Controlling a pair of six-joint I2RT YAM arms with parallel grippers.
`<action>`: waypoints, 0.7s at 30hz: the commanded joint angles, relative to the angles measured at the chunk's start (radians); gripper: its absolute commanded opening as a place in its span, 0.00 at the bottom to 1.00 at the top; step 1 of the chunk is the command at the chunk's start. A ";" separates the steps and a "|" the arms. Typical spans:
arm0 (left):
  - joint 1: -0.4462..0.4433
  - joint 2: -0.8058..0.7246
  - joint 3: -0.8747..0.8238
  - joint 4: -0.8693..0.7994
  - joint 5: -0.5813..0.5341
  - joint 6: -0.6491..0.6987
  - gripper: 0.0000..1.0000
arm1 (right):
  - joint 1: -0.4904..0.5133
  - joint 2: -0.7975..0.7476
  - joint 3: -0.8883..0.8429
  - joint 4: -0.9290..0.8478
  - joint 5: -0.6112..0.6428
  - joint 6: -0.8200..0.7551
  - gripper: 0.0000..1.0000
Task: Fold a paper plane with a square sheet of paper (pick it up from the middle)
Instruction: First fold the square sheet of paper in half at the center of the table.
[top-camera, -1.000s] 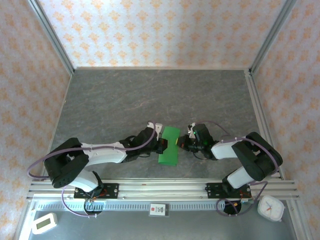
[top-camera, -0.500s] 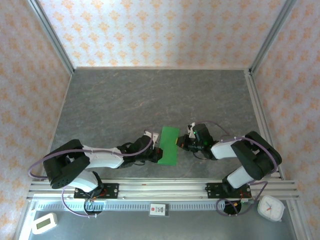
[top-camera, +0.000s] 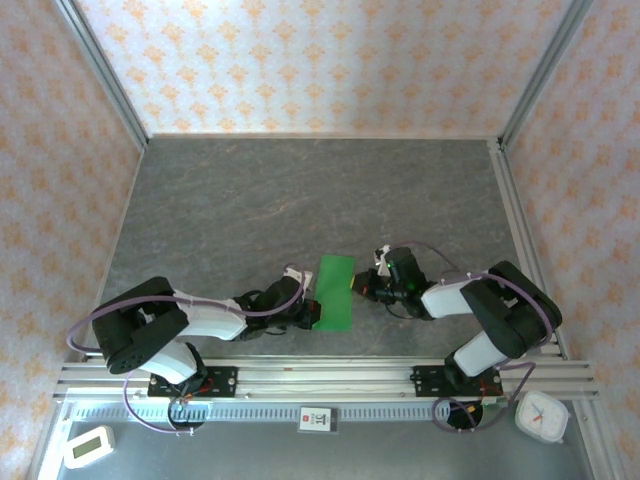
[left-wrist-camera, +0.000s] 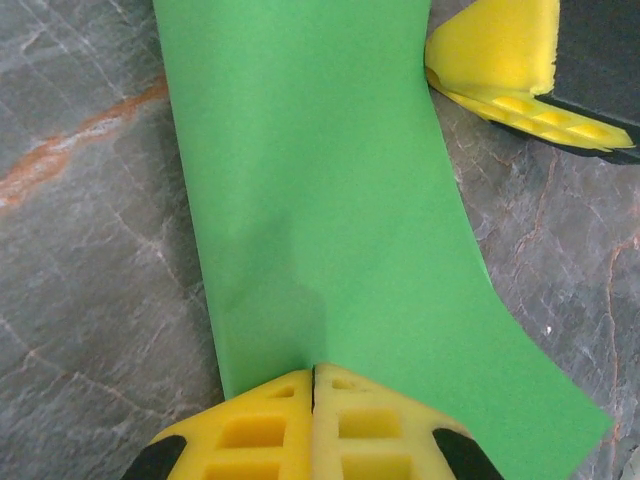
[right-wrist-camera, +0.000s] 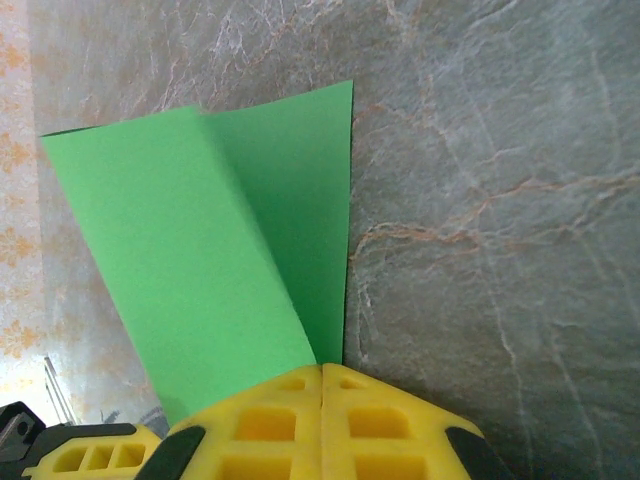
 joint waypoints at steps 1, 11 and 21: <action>-0.007 0.027 -0.020 0.014 -0.036 -0.005 0.00 | 0.020 0.108 -0.015 -0.082 0.083 -0.011 0.00; -0.006 0.063 -0.018 -0.006 -0.050 -0.023 0.00 | 0.020 0.011 0.070 -0.173 0.055 -0.031 0.00; -0.008 0.083 -0.020 -0.002 -0.048 -0.036 0.00 | 0.035 -0.082 0.134 -0.245 0.058 -0.033 0.00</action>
